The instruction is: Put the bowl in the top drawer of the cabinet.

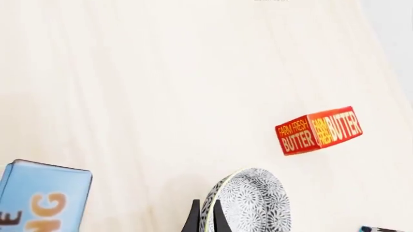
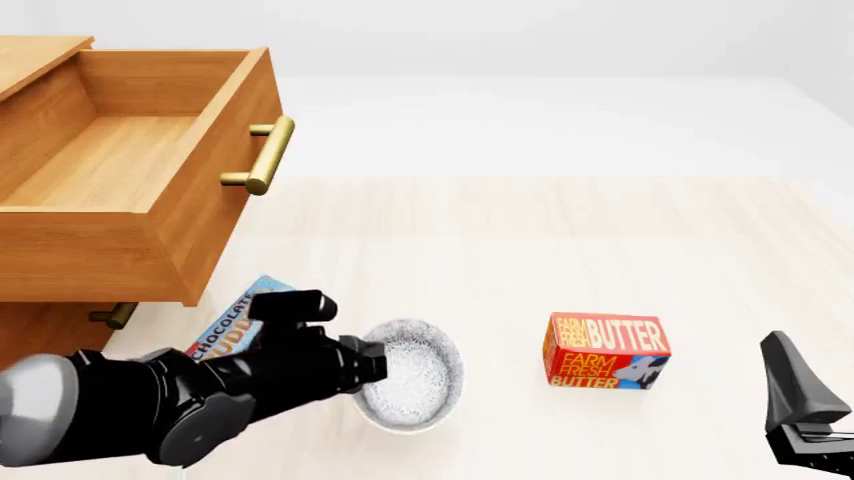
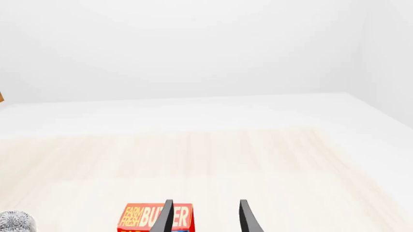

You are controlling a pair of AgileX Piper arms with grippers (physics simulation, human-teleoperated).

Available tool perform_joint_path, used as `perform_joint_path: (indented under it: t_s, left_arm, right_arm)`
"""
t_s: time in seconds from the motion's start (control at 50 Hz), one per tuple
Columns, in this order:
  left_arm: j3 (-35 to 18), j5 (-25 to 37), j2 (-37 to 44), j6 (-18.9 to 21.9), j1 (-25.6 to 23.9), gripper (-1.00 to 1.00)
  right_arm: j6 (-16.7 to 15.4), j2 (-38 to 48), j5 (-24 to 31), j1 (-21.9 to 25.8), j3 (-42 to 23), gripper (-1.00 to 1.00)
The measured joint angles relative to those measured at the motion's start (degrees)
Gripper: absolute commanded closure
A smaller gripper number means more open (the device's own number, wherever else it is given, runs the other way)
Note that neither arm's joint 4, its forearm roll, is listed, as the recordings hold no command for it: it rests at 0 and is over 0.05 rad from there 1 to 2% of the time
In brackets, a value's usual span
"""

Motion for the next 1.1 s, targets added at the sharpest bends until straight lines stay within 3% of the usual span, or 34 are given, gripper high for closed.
perform_joint_path:
  t_s: [1.1]
  left_arm:
    - [-3.30, 10.06, -14.90, 17.70, -2.04, 1.00]
  right_arm:
    - [0.00, 0.00, 0.00, 0.00, 0.00, -1.00]
